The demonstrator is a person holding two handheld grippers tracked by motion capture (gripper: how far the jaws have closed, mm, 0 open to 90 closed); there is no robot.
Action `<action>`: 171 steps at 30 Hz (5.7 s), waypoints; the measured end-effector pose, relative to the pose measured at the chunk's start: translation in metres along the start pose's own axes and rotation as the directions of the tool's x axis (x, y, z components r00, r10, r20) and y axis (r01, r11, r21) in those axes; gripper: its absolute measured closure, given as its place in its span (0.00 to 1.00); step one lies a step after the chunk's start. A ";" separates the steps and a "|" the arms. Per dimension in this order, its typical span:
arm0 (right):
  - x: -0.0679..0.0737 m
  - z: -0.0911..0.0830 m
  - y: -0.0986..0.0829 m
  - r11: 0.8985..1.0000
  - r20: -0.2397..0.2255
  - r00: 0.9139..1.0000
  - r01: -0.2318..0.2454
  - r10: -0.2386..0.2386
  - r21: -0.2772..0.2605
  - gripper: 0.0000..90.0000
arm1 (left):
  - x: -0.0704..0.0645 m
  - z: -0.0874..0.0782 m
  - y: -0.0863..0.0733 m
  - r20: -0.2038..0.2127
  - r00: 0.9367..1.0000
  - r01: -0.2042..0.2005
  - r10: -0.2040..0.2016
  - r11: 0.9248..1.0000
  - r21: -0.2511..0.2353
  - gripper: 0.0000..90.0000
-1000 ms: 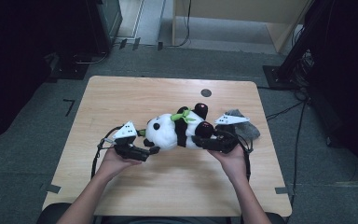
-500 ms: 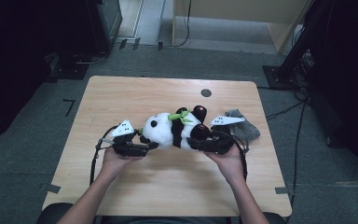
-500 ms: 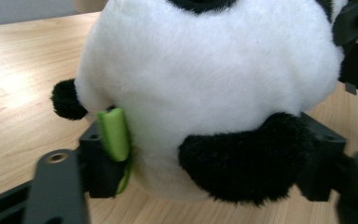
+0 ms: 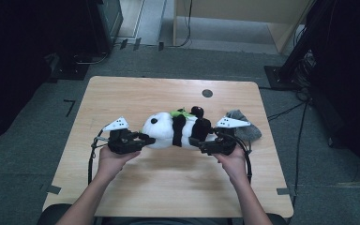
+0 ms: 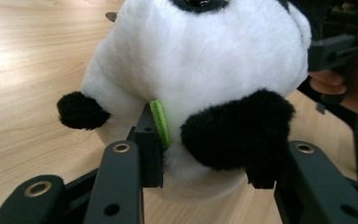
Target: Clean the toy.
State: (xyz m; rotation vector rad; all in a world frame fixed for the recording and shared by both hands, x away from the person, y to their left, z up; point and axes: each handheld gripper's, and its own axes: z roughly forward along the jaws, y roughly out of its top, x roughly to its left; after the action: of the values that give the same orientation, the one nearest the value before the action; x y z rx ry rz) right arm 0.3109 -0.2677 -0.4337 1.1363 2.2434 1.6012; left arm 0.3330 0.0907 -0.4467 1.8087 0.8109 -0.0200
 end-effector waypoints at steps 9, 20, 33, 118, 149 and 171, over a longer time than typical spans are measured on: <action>0.006 0.001 -0.011 0.988 -0.059 0.986 0.154 -0.153 0.025 0.00 | 0.007 -0.010 0.005 0.043 0.998 0.042 -0.041 0.999 -0.016 0.66; 0.025 0.008 -0.015 0.941 0.150 0.929 0.338 -0.338 0.025 0.11 | -0.002 -0.003 0.007 0.094 0.992 0.081 -0.078 0.996 -0.024 0.65; 0.014 0.001 -0.004 0.985 0.136 0.976 0.163 -0.170 0.060 0.39 | 0.006 -0.002 0.001 0.040 0.995 -0.094 0.095 0.995 -0.041 0.31; 0.007 -0.007 -0.017 0.998 0.026 1.000 0.015 -0.016 0.066 0.53 | 0.012 0.000 -0.004 -0.033 0.999 -0.014 0.015 0.999 0.035 0.43; -0.008 -0.019 -0.015 0.996 0.101 0.994 0.027 -0.035 0.084 0.36 | 0.025 -0.006 -0.002 -0.098 0.995 0.039 -0.034 0.998 0.057 0.42; -0.065 -0.049 -0.018 1.000 0.376 0.927 0.003 -0.014 0.030 0.37 | 0.029 0.013 0.009 -0.090 0.994 -0.051 0.058 0.996 0.077 0.34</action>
State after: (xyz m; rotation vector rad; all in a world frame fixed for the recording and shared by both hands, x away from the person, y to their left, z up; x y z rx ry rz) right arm 0.3224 -0.3489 -0.4474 1.3091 2.0202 1.2218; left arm 0.3650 0.0936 -0.4556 1.9129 0.8348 0.0707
